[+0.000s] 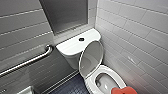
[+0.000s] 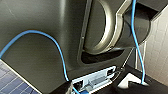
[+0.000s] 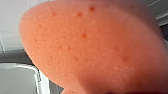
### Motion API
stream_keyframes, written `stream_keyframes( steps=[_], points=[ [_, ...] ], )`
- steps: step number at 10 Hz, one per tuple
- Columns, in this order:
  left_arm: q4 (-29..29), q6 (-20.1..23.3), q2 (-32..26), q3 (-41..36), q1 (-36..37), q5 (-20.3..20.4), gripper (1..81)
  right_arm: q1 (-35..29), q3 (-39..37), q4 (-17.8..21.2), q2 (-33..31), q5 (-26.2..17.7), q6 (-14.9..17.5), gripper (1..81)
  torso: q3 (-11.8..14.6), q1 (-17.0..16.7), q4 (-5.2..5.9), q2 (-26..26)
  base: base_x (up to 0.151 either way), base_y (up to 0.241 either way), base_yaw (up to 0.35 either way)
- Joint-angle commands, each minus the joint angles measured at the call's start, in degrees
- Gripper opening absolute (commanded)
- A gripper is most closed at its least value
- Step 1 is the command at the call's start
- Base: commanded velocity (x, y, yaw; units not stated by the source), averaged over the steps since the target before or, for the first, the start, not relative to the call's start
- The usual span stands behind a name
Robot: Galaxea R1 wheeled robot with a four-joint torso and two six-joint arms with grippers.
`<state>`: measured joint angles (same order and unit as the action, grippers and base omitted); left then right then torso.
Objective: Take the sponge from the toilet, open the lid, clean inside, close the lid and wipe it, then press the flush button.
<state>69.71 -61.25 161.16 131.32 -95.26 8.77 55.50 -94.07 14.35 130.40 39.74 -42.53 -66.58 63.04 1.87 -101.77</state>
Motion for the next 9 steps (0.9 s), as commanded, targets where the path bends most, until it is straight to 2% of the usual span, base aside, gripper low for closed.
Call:
stream_keyframes(
  steps=[1, 3, 5, 6, 8, 9],
  points=[
    [1.13, 0.78, 0.22, -0.71, -2.79, -2.09, 81.1, 2.81, 5.75, -0.81, -4.42, 0.5, -0.01, 1.0, 0.0, 0.0, 0.0, 0.0, 0.0, 0.0, 0.0],
    [1.05, 1.12, 0.48, -0.71, -2.79, -2.09, 81.1, 6.41, 7.78, -1.51, -4.6, 2.62, 0.26, 1.0, 0.02, 0.0, 0.0, -0.02, 0.0, 0.0, 0.0],
    [1.05, 1.83, 0.92, -0.71, -2.79, -2.09, 81.1, 9.49, 10.14, -4.14, -4.86, 3.85, 0.6, 1.0, 0.02, 0.0, 0.0, -0.02, 0.0, 0.0, 0.0],
    [1.05, 1.92, 1.01, -0.71, -2.79, -2.09, 81.1, 10.82, 11.29, -4.42, -4.95, 3.85, 2.18, 1.0, 0.02, 0.0, 0.0, -0.05, 0.0, 0.0, 0.0],
    [0.96, 2.71, 1.19, -0.71, -2.79, -2.09, 81.1, 11.87, 16.8, -3.81, -6.79, 2.71, 9.1, 1.0, 0.02, 0.0, 0.0, -0.05, 0.0, 0.0, 0.0],
    [0.95, 2.89, 1.27, -0.71, -2.79, -2.09, 81.1, 11.79, 20.6, -2.14, -8.63, 1.66, 12.9, 1.0, 0.02, 0.0, 0.0, -0.06, 0.0, 0.0, 0.0]
  ],
)
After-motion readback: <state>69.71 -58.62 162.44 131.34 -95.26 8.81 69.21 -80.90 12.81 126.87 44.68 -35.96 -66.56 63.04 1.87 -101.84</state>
